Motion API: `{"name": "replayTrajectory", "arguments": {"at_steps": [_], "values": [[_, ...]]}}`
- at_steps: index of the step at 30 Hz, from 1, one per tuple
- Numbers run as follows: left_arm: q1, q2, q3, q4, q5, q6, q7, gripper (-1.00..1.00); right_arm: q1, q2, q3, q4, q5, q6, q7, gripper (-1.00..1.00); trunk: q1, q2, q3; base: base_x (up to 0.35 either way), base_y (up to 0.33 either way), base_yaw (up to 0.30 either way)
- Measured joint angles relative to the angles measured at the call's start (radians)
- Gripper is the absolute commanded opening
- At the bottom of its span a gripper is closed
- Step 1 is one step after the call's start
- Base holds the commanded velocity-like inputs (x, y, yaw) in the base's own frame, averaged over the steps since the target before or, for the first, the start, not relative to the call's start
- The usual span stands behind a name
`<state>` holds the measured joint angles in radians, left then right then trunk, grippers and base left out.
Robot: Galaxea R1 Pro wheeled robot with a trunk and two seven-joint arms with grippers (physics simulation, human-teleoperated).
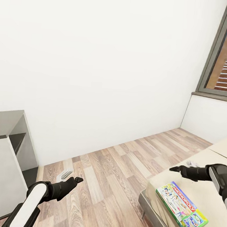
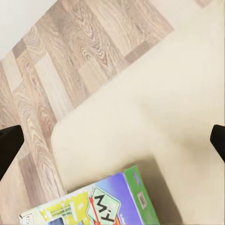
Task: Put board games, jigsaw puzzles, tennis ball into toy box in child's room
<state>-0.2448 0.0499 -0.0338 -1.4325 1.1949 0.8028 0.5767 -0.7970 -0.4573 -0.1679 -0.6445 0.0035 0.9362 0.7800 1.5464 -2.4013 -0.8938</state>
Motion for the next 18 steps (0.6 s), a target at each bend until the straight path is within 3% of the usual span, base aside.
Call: {"name": "replayTrajectory", "arguments": {"at_steps": [2,3,5,6,8,9,13,18], "values": [[0.0,0.0,0.0,0.0,0.0,0.0,0.0,1.0,0.001,-0.025,-0.041,-0.025,-0.001,-0.024,0.0,1.0,0.0,0.0,0.0,0.0,0.0,0.0],[0.0,0.0,0.0,0.0,0.0,0.0,0.0,1.0,0.001,-0.026,-0.042,-0.026,-0.002,-0.024,0.0,1.0,0.0,0.0,0.0,0.0,0.0,0.0],[0.0,-0.001,0.0,0.005,0.0,0.0,0.0,1.0,0.003,-0.047,-0.1,-0.048,-0.002,-0.041,0.001,1.0,0.0,0.0,0.0,0.0,0.0,0.0],[0.0,-0.001,0.0,0.005,0.0,0.0,0.0,1.0,0.003,-0.047,-0.101,-0.049,-0.003,-0.04,0.001,1.0,0.0,0.0,0.0,0.0,0.0,0.0],[-0.001,-0.002,0.0,0.02,0.001,0.0,-0.001,1.0,0.005,-0.063,-0.169,-0.072,-0.003,-0.052,0.001,1.0,0.0,0.0,0.0,0.0,0.0,0.0],[-0.001,-0.002,0.0,0.02,0.001,0.0,-0.001,1.0,0.005,-0.064,-0.17,-0.073,-0.003,-0.052,0.001,1.0,0.0,0.0,0.0,0.0,0.0,0.0],[-0.013,-0.02,0.003,0.089,0.005,-0.001,-0.007,1.0,0.013,-0.083,-0.291,-0.126,0.0,-0.074,0.002,1.0,0.0,0.0,0.0,0.0,0.0,0.0],[-0.033,-0.039,0.004,0.159,0.003,-0.011,-0.028,1.0,0.032,-0.089,-0.34,-0.169,0.002,-0.091,0.004,1.0,0.0,0.0,0.0,0.0,0.0,0.0]]}}
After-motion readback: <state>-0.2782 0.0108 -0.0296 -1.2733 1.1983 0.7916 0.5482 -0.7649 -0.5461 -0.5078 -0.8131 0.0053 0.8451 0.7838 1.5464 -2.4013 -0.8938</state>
